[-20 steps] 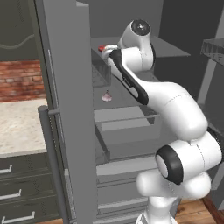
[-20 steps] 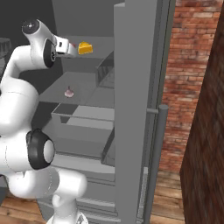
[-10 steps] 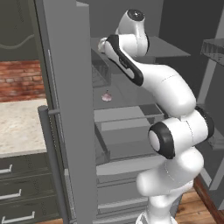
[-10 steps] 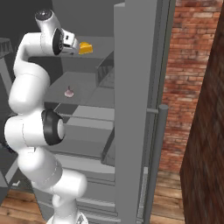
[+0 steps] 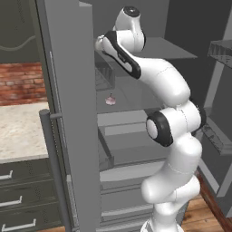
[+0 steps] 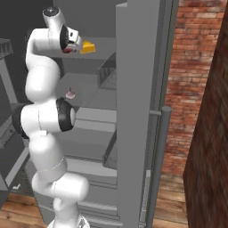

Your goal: Take the cheese, steak, and garlic from the fridge and place them on the plate on the dining counter to create an appetizer plate.

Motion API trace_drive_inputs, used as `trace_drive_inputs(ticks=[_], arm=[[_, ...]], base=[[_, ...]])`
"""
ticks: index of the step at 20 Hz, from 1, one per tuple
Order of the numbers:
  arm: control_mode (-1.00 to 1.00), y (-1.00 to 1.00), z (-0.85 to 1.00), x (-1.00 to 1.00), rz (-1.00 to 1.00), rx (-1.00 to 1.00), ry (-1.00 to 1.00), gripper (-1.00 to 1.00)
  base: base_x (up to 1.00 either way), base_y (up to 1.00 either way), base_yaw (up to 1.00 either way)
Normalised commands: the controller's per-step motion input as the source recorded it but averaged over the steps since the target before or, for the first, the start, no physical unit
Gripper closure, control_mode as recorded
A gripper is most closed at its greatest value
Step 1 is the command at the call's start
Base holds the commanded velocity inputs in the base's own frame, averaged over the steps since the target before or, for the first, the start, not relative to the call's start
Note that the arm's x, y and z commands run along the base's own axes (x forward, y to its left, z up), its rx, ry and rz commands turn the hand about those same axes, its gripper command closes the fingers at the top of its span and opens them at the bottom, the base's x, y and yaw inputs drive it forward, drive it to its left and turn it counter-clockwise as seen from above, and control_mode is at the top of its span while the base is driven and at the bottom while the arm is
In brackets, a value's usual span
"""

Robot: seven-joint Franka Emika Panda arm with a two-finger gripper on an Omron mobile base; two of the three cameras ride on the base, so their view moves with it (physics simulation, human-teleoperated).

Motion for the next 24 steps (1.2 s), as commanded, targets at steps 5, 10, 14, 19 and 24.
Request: trace_drive_inputs(ticks=[5, 10, 14, 19, 24], arm=[[-1.00, 0.09, -0.35, 0.38, 0.00, 0.00, 0.09, 1.00], [-1.00, -0.03, -0.48, -0.13, -0.04, -0.02, 0.07, 1.00], [-1.00, -0.18, -0.38, -0.33, -0.06, 0.00, 0.00, 1.00], [-1.00, -0.36, -0.68, -0.80, -0.06, 0.00, -0.22, 1.00], [-1.00, -0.04, -0.86, -0.60, -0.01, 0.00, -0.46, 1.00]], base=[[0.00, 0.00, 0.00], [0.00, 0.00, 0.00], [0.00, 0.00, 0.00], [0.00, 0.00, 0.00], [0.00, 0.00, 0.00]])
